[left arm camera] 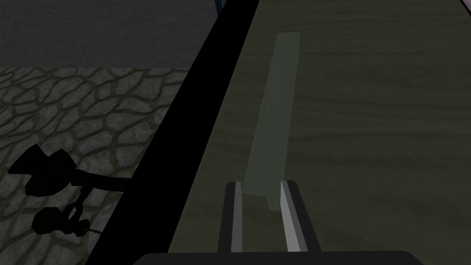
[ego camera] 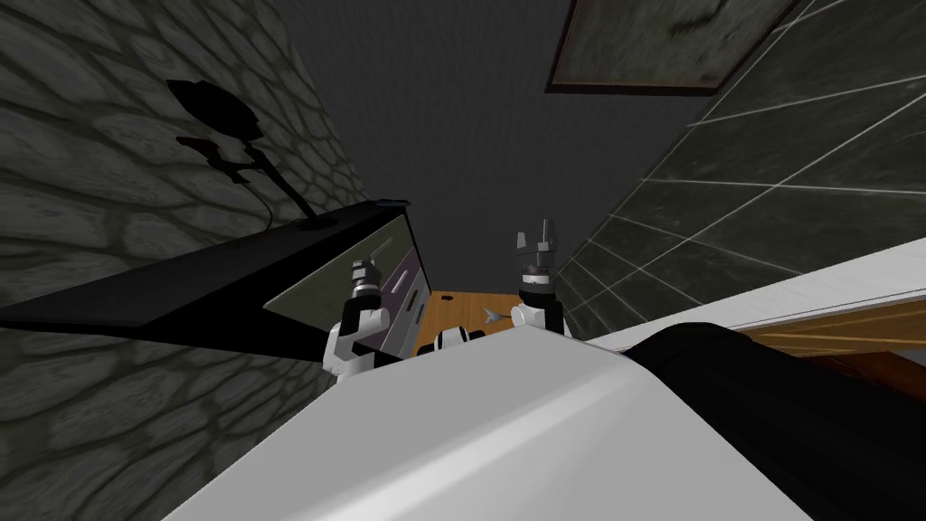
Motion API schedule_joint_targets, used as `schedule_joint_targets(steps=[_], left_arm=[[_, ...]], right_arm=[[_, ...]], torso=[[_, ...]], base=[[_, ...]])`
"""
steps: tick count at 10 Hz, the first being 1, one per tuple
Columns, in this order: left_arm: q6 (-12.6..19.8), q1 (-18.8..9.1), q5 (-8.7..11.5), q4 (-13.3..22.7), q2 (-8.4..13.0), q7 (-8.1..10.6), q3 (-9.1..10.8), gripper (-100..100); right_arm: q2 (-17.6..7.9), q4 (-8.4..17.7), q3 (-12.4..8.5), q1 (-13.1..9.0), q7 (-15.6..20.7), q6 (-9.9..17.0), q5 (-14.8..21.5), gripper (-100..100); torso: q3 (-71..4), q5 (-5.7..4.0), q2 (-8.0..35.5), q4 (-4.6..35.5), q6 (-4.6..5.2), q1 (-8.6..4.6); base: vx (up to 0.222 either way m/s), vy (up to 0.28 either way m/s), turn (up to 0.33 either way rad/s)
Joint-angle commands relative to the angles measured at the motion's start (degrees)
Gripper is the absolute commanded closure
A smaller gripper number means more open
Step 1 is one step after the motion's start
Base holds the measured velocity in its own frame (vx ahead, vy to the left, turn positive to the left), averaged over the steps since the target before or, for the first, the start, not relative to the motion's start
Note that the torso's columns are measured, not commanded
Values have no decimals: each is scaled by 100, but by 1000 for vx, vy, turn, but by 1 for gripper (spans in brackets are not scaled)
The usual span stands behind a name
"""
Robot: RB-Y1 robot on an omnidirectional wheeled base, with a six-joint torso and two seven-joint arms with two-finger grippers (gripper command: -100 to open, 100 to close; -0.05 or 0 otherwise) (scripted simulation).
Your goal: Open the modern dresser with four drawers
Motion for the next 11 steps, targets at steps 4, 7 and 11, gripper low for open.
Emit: schedule_joint_targets(steps=[4,7,11], left_arm=[[-55,840,79,-715,94,59,-631,100],[-82,1114,98,-896,112,73,-810,100],[13,1304,91,-1228,101,68,-1007,100]], right_arm=[[0,0,0,-2,0,0,0,0],[0,0,1,-1,0,0,0,0],[0,1,1,-2,0,1,0,0]], torso=[[12,3,18,-4,5,-6],[16,12,19,-13,-14,4],[14,7,20,-4,3,5]], base=[[73,-5,115],[56,-12,81],[31,-33,41]])
